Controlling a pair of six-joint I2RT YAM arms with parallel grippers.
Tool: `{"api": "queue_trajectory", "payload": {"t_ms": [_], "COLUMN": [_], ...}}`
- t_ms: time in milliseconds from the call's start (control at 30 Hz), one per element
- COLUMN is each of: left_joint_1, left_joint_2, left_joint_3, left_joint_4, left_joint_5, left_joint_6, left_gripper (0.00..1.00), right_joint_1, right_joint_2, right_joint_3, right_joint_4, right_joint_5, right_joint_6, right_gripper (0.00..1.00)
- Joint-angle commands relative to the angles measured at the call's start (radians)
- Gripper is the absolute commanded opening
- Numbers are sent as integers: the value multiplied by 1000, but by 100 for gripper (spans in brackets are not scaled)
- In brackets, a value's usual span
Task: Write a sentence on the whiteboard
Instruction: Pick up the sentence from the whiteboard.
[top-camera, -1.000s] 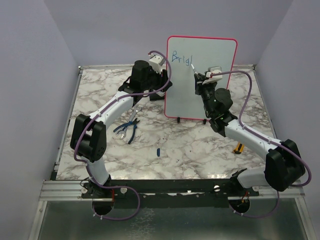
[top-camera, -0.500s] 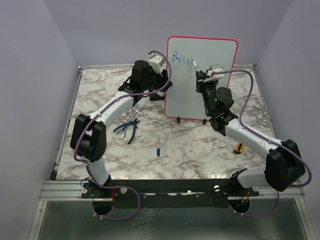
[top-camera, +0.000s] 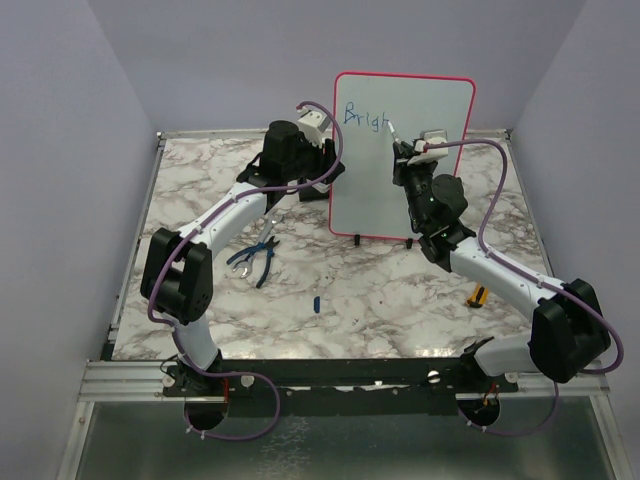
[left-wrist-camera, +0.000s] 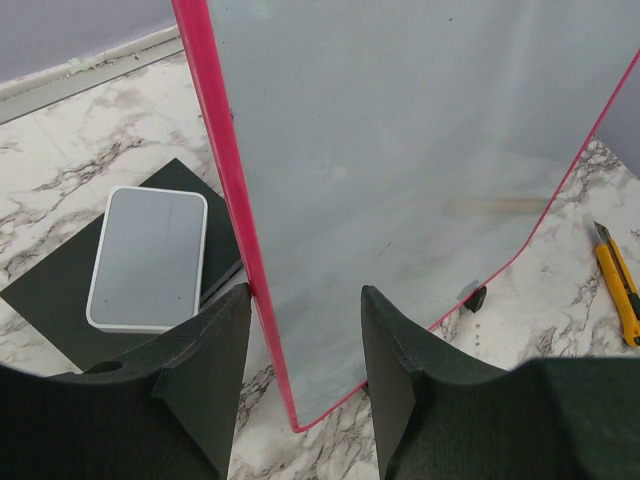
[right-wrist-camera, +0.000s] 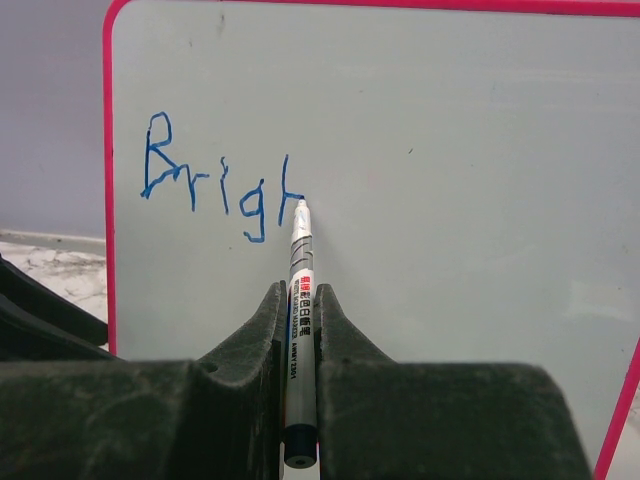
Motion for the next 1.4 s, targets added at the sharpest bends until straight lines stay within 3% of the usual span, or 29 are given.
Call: {"api": "queue_trajectory", "payload": {"t_ms": [0, 1000, 1367], "left_joint_1": [-2, -1, -1], "left_joint_2": [-39, -43, -39], "left_joint_3": [7, 7, 7], "left_joint_4": [5, 3, 3], "left_joint_5": [15, 14, 12], "left_joint_6": [3, 3, -2], "left_gripper": [49, 49, 49], "right_joint_1": [-7, -7, -8], "right_joint_2": [-13, -49, -139], "right_joint_3": [-18, -40, -41], "right_joint_4": [5, -11, -65], "right_joint_5": [18, -3, -44], "right_joint_6": [8, 20, 33], "right_gripper": [1, 1, 1]}}
